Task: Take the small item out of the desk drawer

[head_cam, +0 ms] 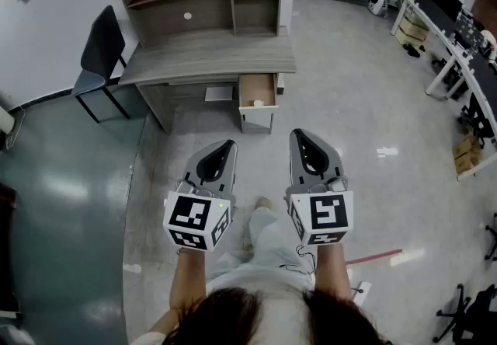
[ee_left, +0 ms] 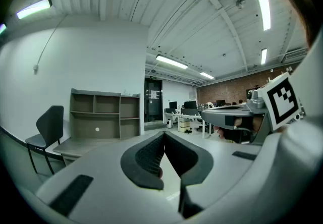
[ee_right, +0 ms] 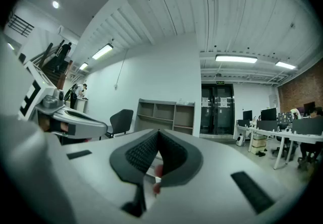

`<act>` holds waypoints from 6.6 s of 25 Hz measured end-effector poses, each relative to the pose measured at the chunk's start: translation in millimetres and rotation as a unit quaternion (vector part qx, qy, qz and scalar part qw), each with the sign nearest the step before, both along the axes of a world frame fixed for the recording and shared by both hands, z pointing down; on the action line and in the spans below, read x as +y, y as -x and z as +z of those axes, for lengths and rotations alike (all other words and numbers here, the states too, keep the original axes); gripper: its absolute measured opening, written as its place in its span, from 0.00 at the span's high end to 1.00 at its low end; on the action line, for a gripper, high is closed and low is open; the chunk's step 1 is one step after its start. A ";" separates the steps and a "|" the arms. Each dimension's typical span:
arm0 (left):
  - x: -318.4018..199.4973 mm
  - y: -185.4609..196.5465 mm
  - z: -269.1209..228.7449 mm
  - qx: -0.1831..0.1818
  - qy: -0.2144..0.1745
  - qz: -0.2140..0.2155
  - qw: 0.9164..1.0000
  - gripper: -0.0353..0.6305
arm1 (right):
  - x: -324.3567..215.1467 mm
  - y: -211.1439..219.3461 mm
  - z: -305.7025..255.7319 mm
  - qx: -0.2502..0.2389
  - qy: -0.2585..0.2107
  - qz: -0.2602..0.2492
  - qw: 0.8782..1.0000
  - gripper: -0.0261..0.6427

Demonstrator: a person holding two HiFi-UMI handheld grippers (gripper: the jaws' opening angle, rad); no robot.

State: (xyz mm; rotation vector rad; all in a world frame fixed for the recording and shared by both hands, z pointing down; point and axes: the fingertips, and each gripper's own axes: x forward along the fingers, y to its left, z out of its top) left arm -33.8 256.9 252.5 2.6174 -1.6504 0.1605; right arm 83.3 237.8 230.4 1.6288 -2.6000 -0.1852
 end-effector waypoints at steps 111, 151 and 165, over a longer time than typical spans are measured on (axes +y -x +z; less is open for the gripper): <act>-465.6 62.7 130.3 0.017 0.129 -0.010 0.991 0.92 | -441.2 81.2 194.0 0.095 0.175 -0.045 0.979 0.92; -559.1 92.5 256.3 0.033 0.194 0.015 0.980 0.92 | -503.6 102.3 393.1 0.140 0.353 -0.006 0.925 0.92; -572.2 102.2 304.9 0.029 0.223 0.012 0.974 0.92 | -507.2 112.9 455.9 0.158 0.412 -0.016 0.897 0.86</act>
